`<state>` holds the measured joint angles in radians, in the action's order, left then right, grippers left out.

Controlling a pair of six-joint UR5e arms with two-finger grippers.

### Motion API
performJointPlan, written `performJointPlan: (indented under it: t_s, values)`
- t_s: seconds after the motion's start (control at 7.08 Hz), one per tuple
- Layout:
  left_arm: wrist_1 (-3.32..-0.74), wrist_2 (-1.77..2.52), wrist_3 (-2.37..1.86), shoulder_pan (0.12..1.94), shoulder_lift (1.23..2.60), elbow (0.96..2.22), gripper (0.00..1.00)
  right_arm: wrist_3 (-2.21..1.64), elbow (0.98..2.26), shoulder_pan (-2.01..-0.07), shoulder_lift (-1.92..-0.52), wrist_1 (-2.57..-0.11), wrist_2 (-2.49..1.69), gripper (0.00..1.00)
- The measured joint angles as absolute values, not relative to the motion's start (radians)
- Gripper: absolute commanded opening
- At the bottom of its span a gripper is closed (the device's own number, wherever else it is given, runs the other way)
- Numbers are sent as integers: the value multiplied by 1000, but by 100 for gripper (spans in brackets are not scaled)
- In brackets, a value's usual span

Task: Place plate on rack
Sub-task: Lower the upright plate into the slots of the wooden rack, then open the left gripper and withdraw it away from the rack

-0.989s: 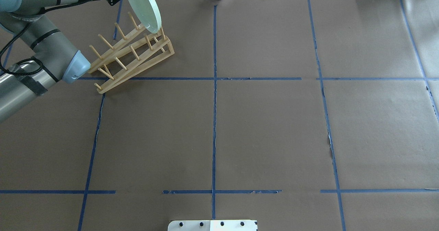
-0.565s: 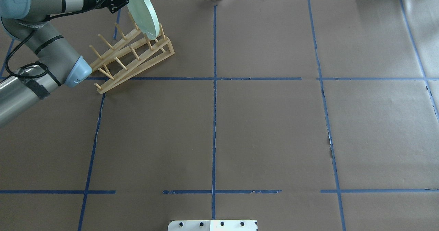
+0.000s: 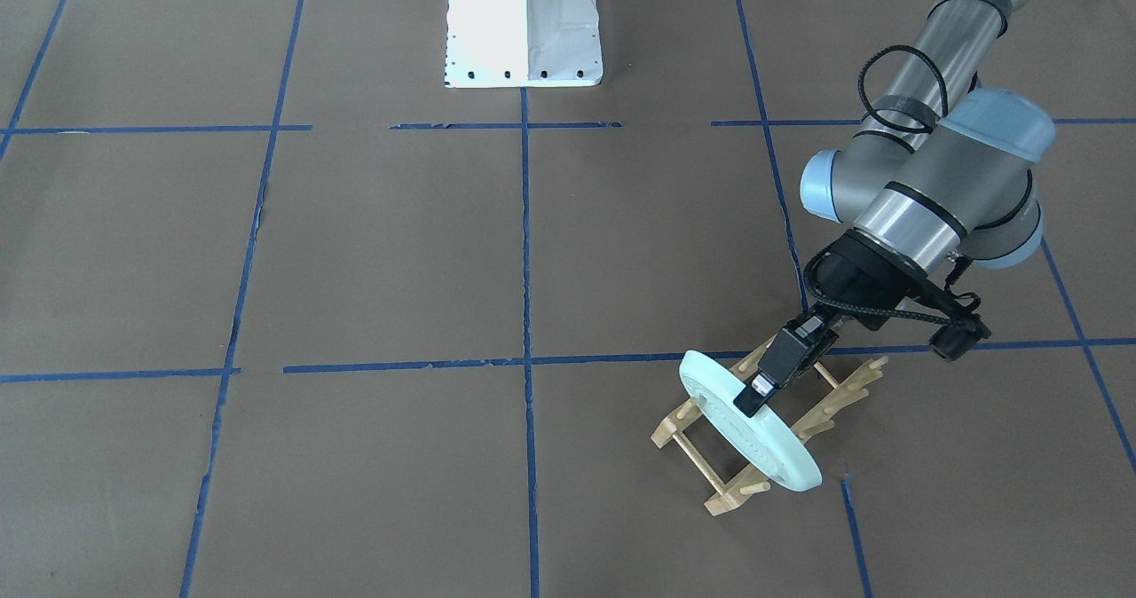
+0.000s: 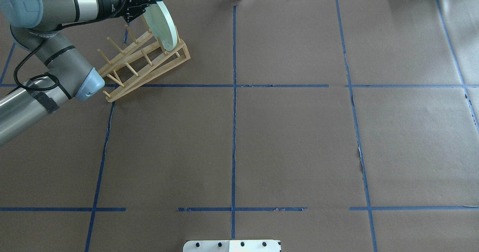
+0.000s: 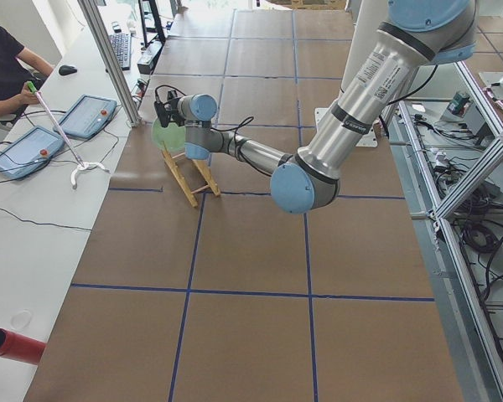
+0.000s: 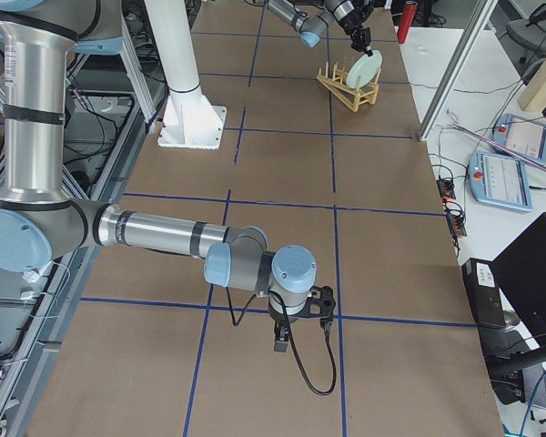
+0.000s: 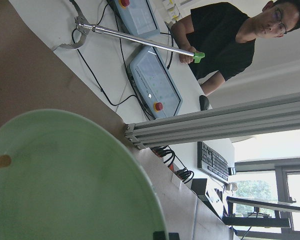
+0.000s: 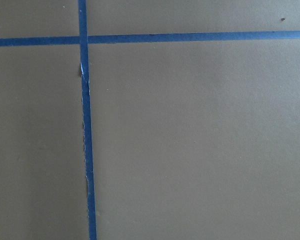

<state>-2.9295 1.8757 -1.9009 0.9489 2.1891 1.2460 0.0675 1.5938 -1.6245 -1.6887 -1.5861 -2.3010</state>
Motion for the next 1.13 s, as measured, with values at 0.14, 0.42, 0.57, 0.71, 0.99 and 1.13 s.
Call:
performJointPlan:
  t_s: [0.14,0.42,0.57,0.71,0.99,1.13]
  values:
    - [-2929,1875,-1901,948,2189,1246,100,67,1594,-1624,-1689,-1586,-2301,100]
    - [-2924,1880,-1892,958,2190,1254,100,68,1594,-1624,-1688,-1586,-2301,100]
    - [-2893,1909,-1876,982,2188,1278,100,68,1594,-1624,-1688,-1586,-2301,100]
    - [-2803,1978,-1832,1016,2170,1332,100,67,1594,-1624,-1688,-1586,-2301,100]
    - [-2514,2151,-1573,1114,2032,1549,100,67,1594,-1624,-1688,-1586,-2301,100]
    - [-2384,2200,-1402,1166,1954,1635,100,67,1594,-1624,-1687,-1586,-2301,100]
